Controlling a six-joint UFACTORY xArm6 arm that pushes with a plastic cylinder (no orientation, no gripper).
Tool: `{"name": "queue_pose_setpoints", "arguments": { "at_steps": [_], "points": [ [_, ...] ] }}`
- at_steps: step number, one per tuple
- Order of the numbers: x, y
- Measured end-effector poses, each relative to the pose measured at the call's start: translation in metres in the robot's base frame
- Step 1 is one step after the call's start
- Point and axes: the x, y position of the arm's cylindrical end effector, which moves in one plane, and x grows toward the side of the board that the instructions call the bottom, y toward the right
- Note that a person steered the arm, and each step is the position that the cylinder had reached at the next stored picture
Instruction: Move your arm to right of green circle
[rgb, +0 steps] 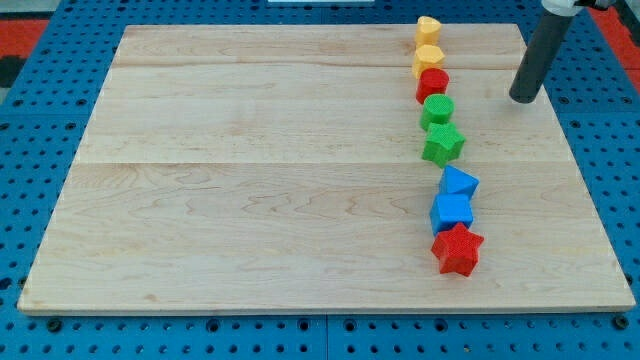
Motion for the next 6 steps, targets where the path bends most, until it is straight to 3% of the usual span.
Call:
{"name": "queue_pose_setpoints", "arguments": {
  "at_steps": [4,5,6],
  "points": [
    [0.012,-0.029],
    [0.034,-0.092],
    [0.041,-0.191]
  ]
}}
